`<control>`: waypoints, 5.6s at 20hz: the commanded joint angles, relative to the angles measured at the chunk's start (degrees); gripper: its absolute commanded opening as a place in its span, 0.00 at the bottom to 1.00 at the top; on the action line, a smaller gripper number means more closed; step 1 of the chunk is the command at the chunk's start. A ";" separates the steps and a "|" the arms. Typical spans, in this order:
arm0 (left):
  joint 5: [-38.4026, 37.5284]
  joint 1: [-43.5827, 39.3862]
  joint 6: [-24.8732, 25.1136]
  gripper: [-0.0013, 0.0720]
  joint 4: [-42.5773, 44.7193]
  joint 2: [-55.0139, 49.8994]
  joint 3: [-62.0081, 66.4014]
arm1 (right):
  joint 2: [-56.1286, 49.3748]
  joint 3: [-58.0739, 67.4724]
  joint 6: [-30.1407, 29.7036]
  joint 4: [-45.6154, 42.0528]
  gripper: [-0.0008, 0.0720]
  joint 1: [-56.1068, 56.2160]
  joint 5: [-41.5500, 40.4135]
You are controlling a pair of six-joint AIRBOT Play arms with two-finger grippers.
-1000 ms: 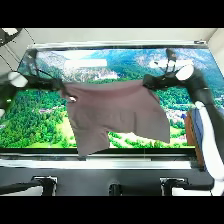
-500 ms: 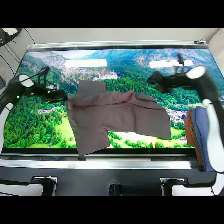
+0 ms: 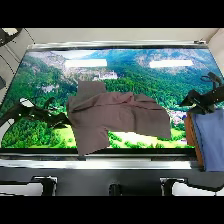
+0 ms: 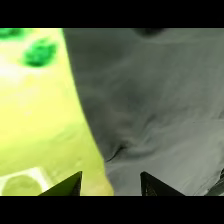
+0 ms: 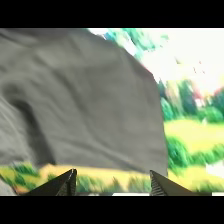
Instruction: Fold the shirts.
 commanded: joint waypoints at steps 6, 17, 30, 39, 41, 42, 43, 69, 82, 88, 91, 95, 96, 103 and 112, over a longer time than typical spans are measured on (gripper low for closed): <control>7.78 -2.62 1.33 0.13 -4.37 -1.53 -2.86 | 1.68 -7.85 0.68 -5.70 0.75 -0.87 0.59; 6.23 -2.62 1.53 0.05 -4.35 -0.11 -2.86 | 4.07 -33.99 -0.85 -3.10 0.75 3.50 -20.90; -0.22 -1.36 1.55 0.05 -3.89 1.27 5.29 | 2.56 -28.22 -6.25 5.01 0.08 3.50 -19.47; 15.10 -1.07 -5.29 0.05 -0.17 27.36 61.64 | 32.59 21.07 -9.57 -1.14 0.08 3.50 -37.92; 21.00 -1.07 -5.84 0.05 -0.20 33.70 62.73 | 37.97 24.06 -5.29 -4.87 0.08 3.50 -38.12; 21.86 -1.07 -5.92 0.05 -0.17 36.92 61.44 | 40.24 24.11 -3.28 -5.95 0.08 3.50 -37.42; 21.81 -1.07 -6.97 0.05 0.48 39.34 59.91 | 41.97 24.11 -2.93 -6.38 0.08 3.50 -36.65; 22.80 -3.98 -9.66 0.05 7.41 -6.62 29.22 | -16.70 9.66 10.91 -12.26 0.08 19.91 -43.65; 27.67 -4.07 -9.68 0.05 5.31 -22.08 45.29 | -21.49 9.81 18.53 -11.19 0.08 17.86 -60.76; 16.02 -3.28 -8.15 0.05 5.55 -17.66 45.35 | -17.62 9.81 13.25 -14.29 0.08 17.14 -44.76; -1.07 -2.91 -9.31 0.05 9.92 -18.12 44.89 | -16.41 9.75 8.11 -15.17 0.08 16.76 -28.24; -11.76 -2.97 -11.21 0.05 12.41 -18.82 40.96 | -18.29 9.66 5.62 -15.15 0.08 16.81 -16.41; -12.76 -2.97 -12.79 0.05 13.97 -18.82 40.35 | -18.86 9.62 5.60 -15.15 0.08 16.81 -14.88; -13.92 -3.48 -13.99 0.05 16.48 -19.15 38.69 | -21.51 9.62 5.90 -15.04 0.08 16.81 -13.25; -21.27 1.46 -13.11 0.66 14.36 -14.40 39.41 | -14.91 9.79 6.34 -17.86 0.79 12.13 -1.44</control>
